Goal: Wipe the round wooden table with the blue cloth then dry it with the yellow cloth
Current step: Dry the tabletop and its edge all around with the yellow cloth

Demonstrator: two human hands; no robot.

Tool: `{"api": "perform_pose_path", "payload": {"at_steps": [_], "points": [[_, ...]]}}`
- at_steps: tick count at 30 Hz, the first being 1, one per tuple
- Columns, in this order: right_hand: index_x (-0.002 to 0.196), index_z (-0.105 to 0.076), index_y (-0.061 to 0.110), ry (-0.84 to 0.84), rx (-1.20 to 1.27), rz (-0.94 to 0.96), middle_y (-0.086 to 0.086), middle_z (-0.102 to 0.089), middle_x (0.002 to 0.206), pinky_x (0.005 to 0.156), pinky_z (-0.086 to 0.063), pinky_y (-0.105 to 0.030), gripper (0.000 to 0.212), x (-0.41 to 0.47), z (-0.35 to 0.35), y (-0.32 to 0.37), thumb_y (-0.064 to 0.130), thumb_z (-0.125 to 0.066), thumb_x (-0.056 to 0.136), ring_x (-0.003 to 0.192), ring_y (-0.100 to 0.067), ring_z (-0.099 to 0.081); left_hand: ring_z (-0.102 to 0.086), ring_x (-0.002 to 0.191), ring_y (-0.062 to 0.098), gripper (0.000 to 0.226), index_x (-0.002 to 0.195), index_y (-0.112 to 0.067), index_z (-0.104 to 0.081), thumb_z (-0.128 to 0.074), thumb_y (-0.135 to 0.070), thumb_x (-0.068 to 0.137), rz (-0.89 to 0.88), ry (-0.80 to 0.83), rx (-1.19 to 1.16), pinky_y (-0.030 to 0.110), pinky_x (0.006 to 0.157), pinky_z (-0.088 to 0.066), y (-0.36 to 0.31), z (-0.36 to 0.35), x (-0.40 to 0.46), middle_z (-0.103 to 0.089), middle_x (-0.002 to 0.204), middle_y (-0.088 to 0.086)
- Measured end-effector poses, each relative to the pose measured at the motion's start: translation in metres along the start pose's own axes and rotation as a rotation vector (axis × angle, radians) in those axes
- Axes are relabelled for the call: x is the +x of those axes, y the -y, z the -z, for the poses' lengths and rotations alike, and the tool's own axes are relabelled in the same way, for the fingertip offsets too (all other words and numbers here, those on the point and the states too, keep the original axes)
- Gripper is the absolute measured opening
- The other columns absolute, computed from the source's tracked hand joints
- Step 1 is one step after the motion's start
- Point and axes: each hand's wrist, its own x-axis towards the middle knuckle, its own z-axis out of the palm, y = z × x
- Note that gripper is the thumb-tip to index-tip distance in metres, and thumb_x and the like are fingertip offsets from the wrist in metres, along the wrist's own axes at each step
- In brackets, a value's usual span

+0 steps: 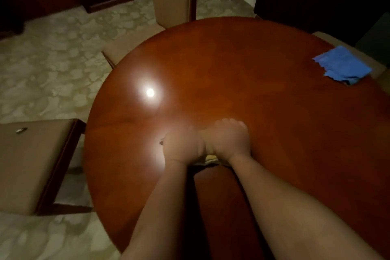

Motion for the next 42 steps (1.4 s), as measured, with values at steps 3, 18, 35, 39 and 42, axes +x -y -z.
{"api": "perform_pose_path", "payload": {"at_steps": [3,18,35,39,42], "points": [[0.064,-0.051,0.012,0.027,-0.014,0.039,-0.007,-0.050,0.063,0.056,-0.039,-0.035,0.031,-0.023,0.010,0.005,0.035,-0.038,0.081,0.058,-0.029,-0.050,-0.047,0.040,0.027,0.031,0.054,-0.009,-0.053,-0.038,-0.030,0.072,0.058,0.030,0.028,0.023,0.041,-0.031,-0.014,0.011,-0.030,-0.051,0.049,0.010],[0.092,-0.062,0.015,0.505,-0.119,-0.122,-0.008,-0.066,0.095,0.066,-0.037,-0.033,0.040,-0.170,0.136,-0.122,0.038,-0.029,0.097,0.088,-0.027,-0.060,-0.065,0.079,0.033,0.059,0.089,-0.009,-0.064,-0.013,-0.039,0.081,-0.209,0.350,-0.042,0.028,0.059,-0.039,-0.213,0.034,-0.097,-0.069,0.086,0.013],[0.067,-0.057,0.013,0.007,-0.200,-0.231,-0.008,-0.054,0.065,0.054,-0.037,-0.035,0.032,-0.224,0.102,-0.087,0.035,-0.038,0.079,0.058,-0.029,-0.051,-0.049,0.036,0.026,0.031,0.056,-0.014,-0.054,-0.038,-0.035,0.071,-0.372,0.182,-0.062,0.021,0.037,-0.033,-0.184,0.021,-0.115,-0.052,0.046,0.005],[0.065,-0.057,0.013,-0.012,-0.179,-0.195,-0.009,-0.055,0.065,0.055,-0.036,-0.034,0.033,-0.200,0.088,-0.056,0.036,-0.039,0.080,0.058,-0.029,-0.050,-0.050,0.036,0.027,0.030,0.054,-0.015,-0.053,-0.037,-0.035,0.070,-0.308,0.163,-0.016,0.020,0.037,-0.031,-0.147,0.025,-0.113,-0.052,0.045,0.004],[0.065,-0.054,0.014,0.009,-0.121,-0.146,-0.008,-0.053,0.066,0.056,-0.034,-0.036,0.030,-0.189,0.076,-0.028,0.036,-0.042,0.081,0.059,-0.029,-0.049,-0.049,0.036,0.027,0.030,0.052,-0.014,-0.051,-0.037,-0.034,0.069,-0.255,0.140,0.018,0.020,0.037,-0.028,-0.116,0.032,-0.120,-0.050,0.044,0.004]]}}
